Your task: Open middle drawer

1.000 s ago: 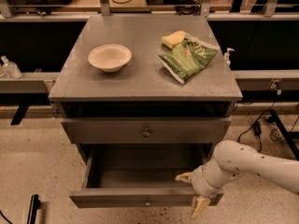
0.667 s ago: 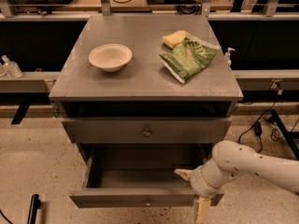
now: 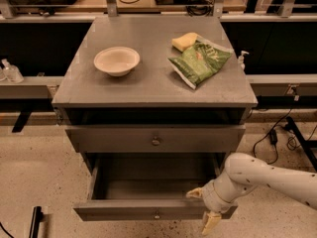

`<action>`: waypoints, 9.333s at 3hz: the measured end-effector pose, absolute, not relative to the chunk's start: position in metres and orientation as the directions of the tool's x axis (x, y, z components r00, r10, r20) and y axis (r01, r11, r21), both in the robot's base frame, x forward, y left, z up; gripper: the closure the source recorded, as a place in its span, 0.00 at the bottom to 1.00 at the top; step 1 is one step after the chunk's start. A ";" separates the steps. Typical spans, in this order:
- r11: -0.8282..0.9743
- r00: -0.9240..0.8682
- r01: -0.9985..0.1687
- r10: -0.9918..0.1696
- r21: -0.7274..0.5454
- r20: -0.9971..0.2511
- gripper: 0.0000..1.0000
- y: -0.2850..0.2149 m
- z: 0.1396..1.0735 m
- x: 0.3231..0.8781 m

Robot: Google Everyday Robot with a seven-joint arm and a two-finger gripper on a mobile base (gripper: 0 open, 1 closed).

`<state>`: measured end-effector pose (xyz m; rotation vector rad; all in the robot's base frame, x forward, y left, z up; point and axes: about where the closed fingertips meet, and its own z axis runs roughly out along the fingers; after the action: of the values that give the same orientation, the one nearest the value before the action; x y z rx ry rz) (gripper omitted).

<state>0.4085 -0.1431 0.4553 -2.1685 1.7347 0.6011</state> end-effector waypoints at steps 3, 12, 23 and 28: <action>-0.214 0.128 -0.969 -0.863 0.124 -0.488 0.70 -0.159 0.435 0.383; 0.039 -0.052 -0.999 -0.854 0.037 -0.518 1.00 -0.133 0.418 0.486; -0.306 0.087 -0.920 -0.769 0.245 -0.633 1.00 -0.105 0.393 0.396; -0.080 -0.006 -0.993 -0.725 0.093 -0.689 0.97 -0.132 0.447 0.399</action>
Offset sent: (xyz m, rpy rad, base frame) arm -0.0300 -0.0208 -0.0297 -0.0527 0.1173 -0.0195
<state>0.3989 -0.1320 0.4467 -1.8507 1.7732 0.8367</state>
